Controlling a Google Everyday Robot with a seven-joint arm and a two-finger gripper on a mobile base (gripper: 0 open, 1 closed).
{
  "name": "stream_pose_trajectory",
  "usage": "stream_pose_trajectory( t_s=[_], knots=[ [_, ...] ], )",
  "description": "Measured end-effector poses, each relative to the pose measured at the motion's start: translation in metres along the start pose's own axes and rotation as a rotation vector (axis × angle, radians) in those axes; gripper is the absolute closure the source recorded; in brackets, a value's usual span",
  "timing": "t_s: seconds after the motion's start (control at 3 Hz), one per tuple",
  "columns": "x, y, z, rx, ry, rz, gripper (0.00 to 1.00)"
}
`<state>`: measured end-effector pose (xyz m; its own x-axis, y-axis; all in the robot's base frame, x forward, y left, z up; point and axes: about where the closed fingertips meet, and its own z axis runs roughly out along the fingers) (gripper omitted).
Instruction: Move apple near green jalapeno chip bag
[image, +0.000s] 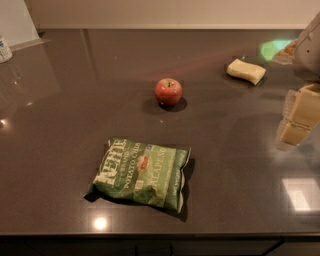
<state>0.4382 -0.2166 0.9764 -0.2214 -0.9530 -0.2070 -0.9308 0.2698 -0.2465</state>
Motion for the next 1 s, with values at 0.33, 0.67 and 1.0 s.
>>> stream_pose_trajectory(
  t_s=[0.33, 0.67, 1.0],
  knots=[
    [-0.008, -0.010, -0.001, 0.017, -0.013, 0.005, 0.00],
    [-0.021, -0.031, 0.007, 0.035, -0.045, 0.019, 0.00],
    [-0.036, -0.061, 0.017, 0.060, -0.105, 0.040, 0.00]
  ],
)
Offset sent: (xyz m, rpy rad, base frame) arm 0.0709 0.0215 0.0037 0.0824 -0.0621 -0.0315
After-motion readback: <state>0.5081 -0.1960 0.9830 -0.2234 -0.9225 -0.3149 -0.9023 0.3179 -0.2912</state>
